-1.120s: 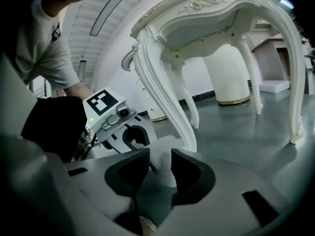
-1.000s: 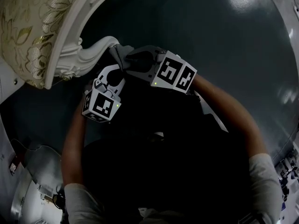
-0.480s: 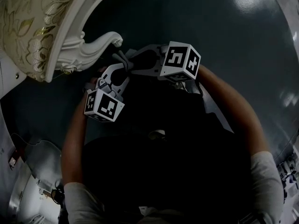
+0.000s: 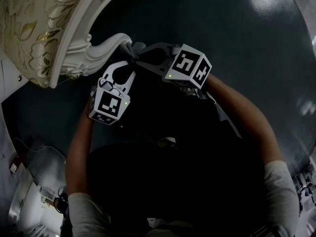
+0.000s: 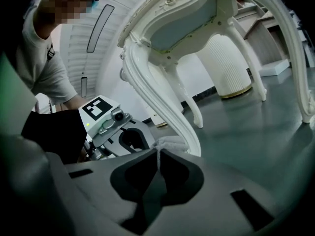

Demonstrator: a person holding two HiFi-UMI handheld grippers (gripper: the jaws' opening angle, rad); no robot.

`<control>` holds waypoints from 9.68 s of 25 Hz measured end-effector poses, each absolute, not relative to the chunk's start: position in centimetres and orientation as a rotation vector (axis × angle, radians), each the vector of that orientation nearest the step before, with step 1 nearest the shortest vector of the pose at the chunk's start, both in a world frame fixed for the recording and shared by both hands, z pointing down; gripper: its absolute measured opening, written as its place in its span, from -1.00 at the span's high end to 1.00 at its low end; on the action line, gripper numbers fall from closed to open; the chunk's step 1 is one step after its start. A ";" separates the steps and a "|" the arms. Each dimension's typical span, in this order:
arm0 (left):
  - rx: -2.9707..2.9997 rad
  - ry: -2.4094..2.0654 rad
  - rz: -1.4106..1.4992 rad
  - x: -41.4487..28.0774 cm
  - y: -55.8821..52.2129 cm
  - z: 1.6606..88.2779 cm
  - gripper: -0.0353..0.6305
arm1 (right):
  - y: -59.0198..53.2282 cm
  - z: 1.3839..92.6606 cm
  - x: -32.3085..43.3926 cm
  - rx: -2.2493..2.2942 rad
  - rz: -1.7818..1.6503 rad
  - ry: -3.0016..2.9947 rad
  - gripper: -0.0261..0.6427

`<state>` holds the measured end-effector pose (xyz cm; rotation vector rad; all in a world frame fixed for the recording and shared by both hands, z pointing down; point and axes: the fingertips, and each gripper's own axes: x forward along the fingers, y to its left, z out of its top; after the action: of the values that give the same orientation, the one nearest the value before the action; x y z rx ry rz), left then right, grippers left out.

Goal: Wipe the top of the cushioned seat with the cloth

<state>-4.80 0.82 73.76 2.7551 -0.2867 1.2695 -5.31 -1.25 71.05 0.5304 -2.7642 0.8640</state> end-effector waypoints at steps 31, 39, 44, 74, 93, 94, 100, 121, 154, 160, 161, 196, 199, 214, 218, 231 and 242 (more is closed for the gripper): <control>2.579 -0.805 1.194 -16.0 -1.6 72.1 0.85 | -6.5 71.3 -7.2 0.864 0.726 -2.715 0.84; 2.628 -0.823 1.192 -15.4 -3.2 70.8 0.85 | -5.6 64.8 -7.5 0.824 0.596 -2.843 0.84; 2.674 -0.865 1.153 -14.5 -4.6 69.2 0.85 | -5.4 61.7 -7.3 0.791 0.510 -2.927 0.84; 2.595 -1.533 0.770 -16.7 -11.1 52.3 0.85 | -7.2 46.4 -5.3 1.083 0.219 -2.910 0.84; 2.493 -1.694 0.452 -16.0 -10.4 48.8 0.85 | -9.4 46.4 -3.0 1.104 -0.090 -2.775 0.84; 2.487 -1.687 0.464 -16.0 -10.5 49.1 0.85 | -9.5 46.4 -2.7 1.129 -0.086 -2.781 0.84; 2.537 -1.666 0.442 -14.2 -10.3 48.2 0.85 | -10.8 45.5 0.1 1.353 0.050 -2.836 0.84; 2.596 -1.362 0.330 -9.9 -3.9 45.4 0.85 | -11.4 45.3 0.8 1.195 -0.075 -2.838 0.84; 2.632 -1.514 0.407 6.1 -8.2 53.0 0.85 | -14.7 46.1 8.4 1.148 -0.180 -2.915 0.84; 2.643 -1.494 0.361 7.7 -9.1 53.6 0.85 | -16.4 46.3 11.0 1.248 -0.219 -2.823 0.84; 2.644 -1.488 0.360 7.9 -9.1 53.7 0.85 | -16.6 46.3 11.4 1.261 -0.227 -2.809 0.84; 2.412 -1.392 0.468 8.3 -9.1 61.7 0.85 | -20.2 56.0 19.2 1.410 -0.161 -2.570 0.84; 2.395 -1.398 0.461 8.0 -9.1 62.0 0.85 | -20.5 57.3 18.6 1.370 -0.166 -2.567 0.84; 2.353 -1.391 0.501 7.5 -8.8 64.2 0.85 | -21.2 63.3 17.9 1.264 -0.091 -2.515 0.84; 2.335 -1.404 0.528 7.2 -9.3 65.4 0.85 | -21.4 65.8 17.9 1.236 -0.049 -2.477 0.84; 2.346 -1.389 0.591 8.0 -10.4 67.2 0.85 | -22.3 71.8 17.7 1.157 0.059 -2.390 0.84; 2.365 -1.311 0.600 10.5 -11.3 68.5 0.85 | -22.3 74.7 18.1 1.102 0.074 -2.311 0.84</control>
<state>10.48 -11.34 68.48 2.3650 -1.3106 0.5999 18.14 -22.34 74.72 1.1023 -2.3110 0.0743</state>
